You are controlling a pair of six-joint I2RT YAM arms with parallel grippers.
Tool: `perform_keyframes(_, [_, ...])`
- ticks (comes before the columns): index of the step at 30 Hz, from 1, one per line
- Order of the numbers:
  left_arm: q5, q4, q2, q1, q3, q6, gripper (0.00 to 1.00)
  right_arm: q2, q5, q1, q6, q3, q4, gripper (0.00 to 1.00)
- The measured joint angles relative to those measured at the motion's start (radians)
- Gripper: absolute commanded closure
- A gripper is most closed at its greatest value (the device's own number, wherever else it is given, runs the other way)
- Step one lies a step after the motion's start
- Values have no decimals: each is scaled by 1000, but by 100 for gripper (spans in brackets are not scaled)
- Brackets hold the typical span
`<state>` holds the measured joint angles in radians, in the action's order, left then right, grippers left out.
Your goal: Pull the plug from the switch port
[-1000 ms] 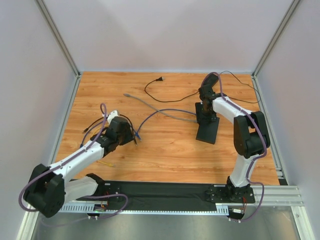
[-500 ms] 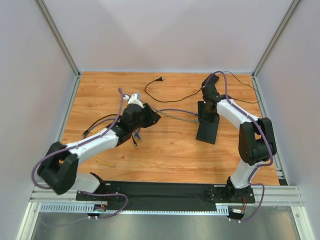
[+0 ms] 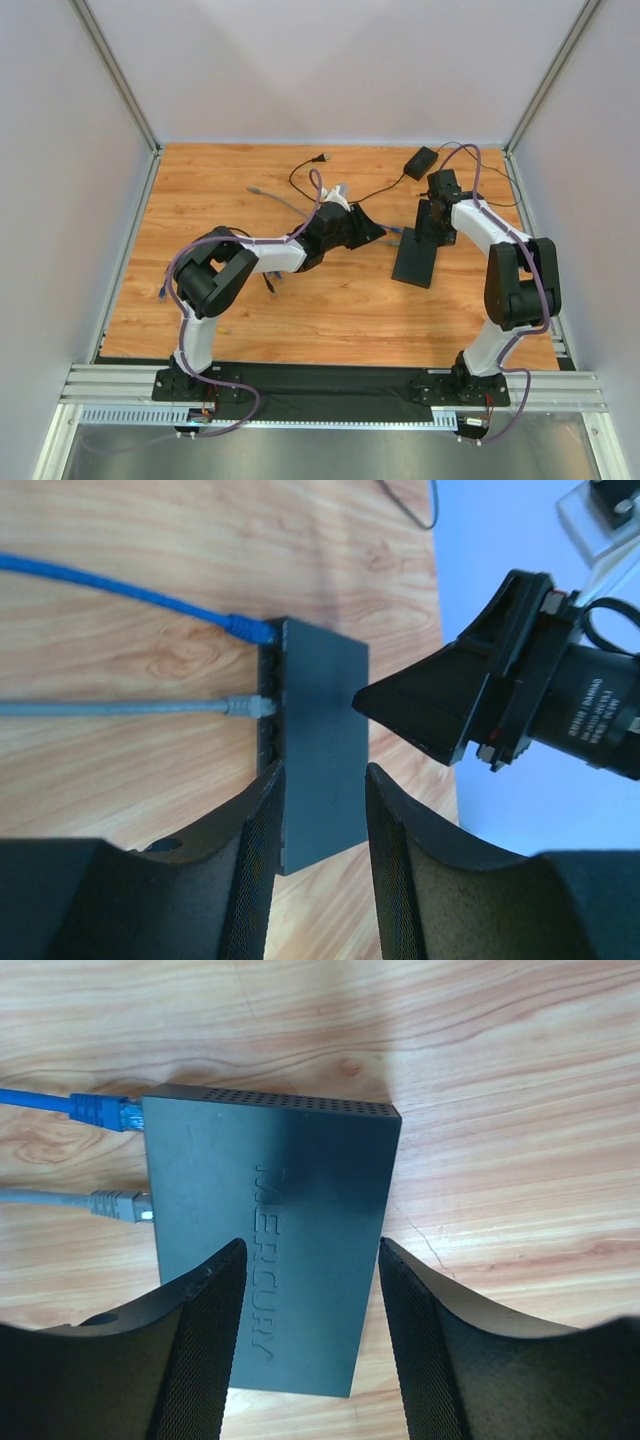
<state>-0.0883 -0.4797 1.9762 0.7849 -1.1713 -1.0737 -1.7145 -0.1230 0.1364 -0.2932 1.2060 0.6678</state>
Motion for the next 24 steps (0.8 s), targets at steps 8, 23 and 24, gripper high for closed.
perform_keyframes(8, [40,-2,67,42,-11,-77,57,-69,-4,2,-6,7,5,44])
perform_keyframes(23, [114,81,211,74,-161,-131,57,-104,-1,2,11,48,6,45])
perform_keyframes(24, [116,88,219,74,-167,-134,57,-105,0,2,11,48,6,45])
